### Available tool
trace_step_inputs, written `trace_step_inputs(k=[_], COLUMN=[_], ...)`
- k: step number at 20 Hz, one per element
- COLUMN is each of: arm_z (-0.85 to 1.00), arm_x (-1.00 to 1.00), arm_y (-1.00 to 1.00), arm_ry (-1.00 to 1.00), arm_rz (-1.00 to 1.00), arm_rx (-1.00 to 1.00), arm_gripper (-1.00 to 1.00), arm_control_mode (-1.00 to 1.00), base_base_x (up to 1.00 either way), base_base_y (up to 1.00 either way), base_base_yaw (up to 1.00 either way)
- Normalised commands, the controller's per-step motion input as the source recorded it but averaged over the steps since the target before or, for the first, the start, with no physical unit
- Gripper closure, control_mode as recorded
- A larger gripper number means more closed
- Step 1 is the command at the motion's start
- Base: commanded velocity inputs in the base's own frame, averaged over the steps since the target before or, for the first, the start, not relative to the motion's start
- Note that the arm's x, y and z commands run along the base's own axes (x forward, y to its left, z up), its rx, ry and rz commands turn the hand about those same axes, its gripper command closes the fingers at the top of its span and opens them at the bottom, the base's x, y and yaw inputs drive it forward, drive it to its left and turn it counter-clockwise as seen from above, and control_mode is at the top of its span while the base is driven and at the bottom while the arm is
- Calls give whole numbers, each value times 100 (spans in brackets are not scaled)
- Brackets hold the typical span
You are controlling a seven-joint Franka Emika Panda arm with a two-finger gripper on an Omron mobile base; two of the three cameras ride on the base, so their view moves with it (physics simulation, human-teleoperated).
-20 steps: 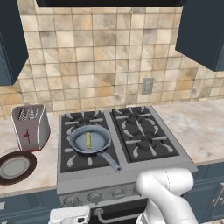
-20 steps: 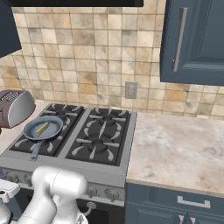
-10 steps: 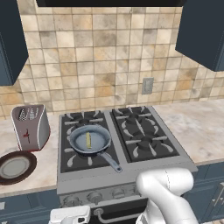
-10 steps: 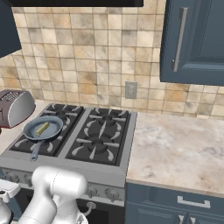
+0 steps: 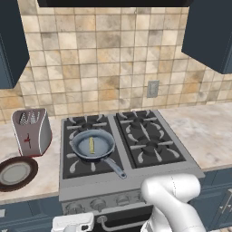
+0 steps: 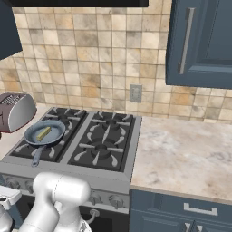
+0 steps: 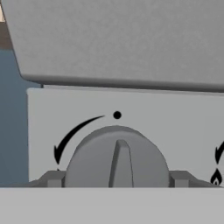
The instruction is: Pick up the butter stick and place it in the pan. Then turn on the burner for the pan.
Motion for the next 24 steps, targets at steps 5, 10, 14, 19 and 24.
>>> trace_step_inputs(k=[5,10,14,19,24], arm_z=[0,0,0,0,0], arm_x=[0,0,0,0,0], arm_y=[0,0,0,0,0], arm_ry=[0,0,0,0,0], arm_rz=[0,0,0,0,0], arm_rx=[0,0,-4,-8,-13], arm_gripper=[100,100,100,100,100], arm_control_mode=[-100,-100,-100,-100,-100], base_base_x=[0,0,0,0,0], base_base_y=[0,0,0,0,0], base_base_yaw=[0,0,0,0,0])
